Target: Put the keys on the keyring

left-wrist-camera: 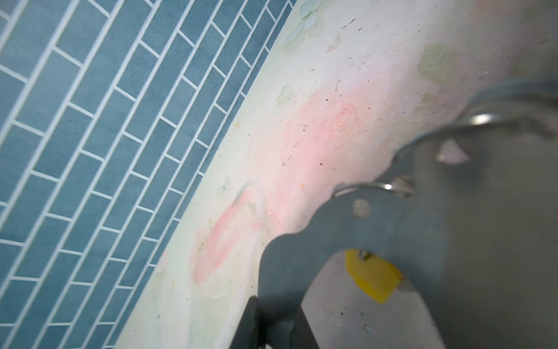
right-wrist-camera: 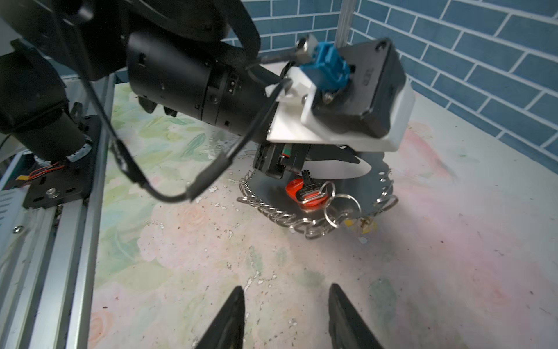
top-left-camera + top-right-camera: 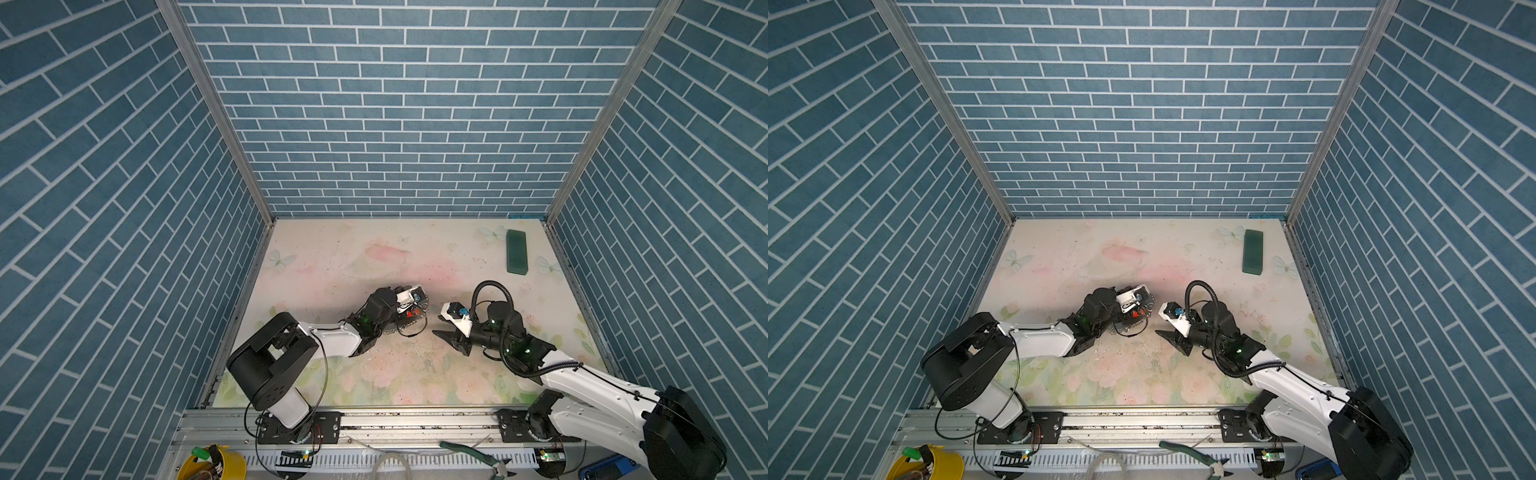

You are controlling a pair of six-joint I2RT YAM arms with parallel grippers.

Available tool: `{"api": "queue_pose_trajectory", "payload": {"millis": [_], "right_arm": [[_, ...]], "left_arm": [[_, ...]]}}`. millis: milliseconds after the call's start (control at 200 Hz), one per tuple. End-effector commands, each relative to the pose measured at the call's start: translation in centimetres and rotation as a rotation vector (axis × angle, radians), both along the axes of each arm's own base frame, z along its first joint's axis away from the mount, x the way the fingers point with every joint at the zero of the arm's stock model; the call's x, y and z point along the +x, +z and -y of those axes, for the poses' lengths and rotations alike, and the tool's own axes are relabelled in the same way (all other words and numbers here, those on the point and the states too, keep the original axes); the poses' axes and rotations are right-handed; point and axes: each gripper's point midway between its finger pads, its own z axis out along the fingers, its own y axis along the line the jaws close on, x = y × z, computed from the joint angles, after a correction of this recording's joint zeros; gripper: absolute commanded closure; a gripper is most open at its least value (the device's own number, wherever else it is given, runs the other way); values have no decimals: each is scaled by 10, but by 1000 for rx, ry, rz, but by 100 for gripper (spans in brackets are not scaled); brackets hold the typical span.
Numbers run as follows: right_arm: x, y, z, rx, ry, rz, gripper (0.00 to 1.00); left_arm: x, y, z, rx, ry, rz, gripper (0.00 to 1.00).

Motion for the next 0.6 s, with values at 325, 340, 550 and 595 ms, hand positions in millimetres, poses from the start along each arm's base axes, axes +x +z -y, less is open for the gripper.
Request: {"api": "queue_pose_trajectory", "payload": {"millis": [325, 340, 550, 595], "right_arm": [[84, 19, 129, 54, -848, 164, 45], [84, 19, 132, 58, -855, 163, 45], [79, 17, 143, 86, -876, 157, 44], [79, 16, 143, 87, -875, 156, 44]], "left_arm": [[77, 11, -13, 852, 135, 414, 88], [78, 12, -10, 860, 129, 431, 89], [88, 26, -18, 822, 160, 377, 86], [89, 31, -22, 808, 175, 367, 86]]}}
